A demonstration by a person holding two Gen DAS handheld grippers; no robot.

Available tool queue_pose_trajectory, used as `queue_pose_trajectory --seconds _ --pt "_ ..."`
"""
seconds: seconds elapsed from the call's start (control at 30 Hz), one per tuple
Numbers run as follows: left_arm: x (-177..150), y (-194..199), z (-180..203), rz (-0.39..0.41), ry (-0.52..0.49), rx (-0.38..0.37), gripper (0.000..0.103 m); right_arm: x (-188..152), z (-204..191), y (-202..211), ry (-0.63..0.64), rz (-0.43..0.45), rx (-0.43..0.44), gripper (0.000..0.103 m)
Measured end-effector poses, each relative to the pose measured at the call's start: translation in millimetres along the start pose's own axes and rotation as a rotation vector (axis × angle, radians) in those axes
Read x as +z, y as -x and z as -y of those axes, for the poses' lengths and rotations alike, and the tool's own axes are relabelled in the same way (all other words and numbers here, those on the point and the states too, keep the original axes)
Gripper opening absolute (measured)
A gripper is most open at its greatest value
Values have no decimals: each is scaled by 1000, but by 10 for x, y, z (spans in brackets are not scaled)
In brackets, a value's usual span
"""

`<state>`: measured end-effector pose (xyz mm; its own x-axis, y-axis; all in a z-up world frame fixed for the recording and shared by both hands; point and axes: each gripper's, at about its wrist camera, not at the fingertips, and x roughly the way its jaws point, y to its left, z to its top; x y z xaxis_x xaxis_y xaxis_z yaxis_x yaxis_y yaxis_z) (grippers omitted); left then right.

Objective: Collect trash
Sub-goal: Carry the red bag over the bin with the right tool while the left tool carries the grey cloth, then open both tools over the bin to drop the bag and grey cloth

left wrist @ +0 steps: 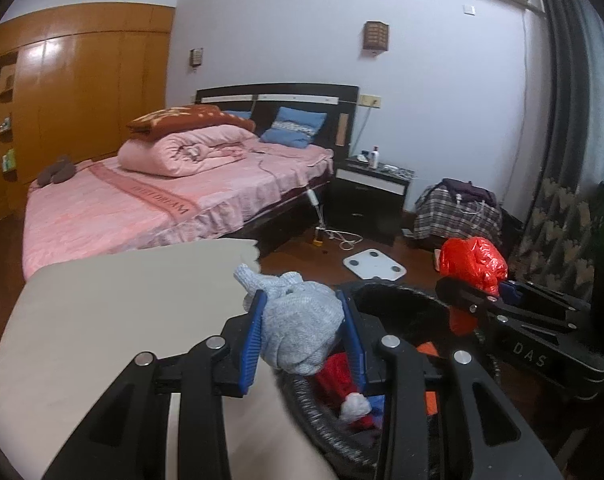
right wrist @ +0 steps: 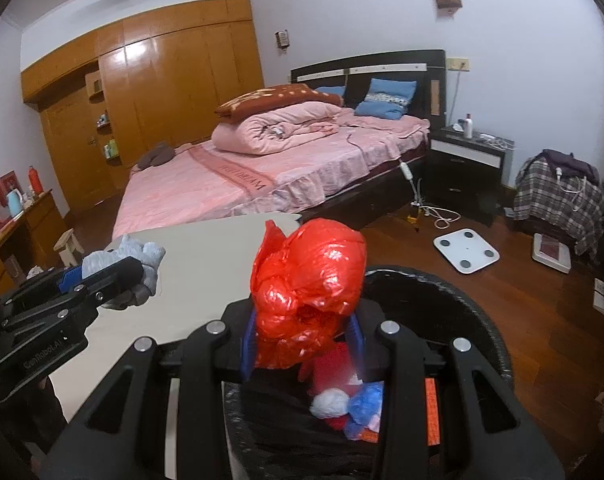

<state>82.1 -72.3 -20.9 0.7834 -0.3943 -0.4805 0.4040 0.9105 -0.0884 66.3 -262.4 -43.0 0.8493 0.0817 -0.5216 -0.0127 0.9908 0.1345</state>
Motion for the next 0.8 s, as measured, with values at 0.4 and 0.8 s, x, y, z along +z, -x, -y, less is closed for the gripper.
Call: queue_pose_trajectory --seconds 0.4,0.8 --pt "37 -228 422 -4 -41 -81 36 -123 457 91 -43 5 -74 35" --pt "-70 -579 686 -39 -75 -146 36 -277 799 11 -66 -26 -131 35"
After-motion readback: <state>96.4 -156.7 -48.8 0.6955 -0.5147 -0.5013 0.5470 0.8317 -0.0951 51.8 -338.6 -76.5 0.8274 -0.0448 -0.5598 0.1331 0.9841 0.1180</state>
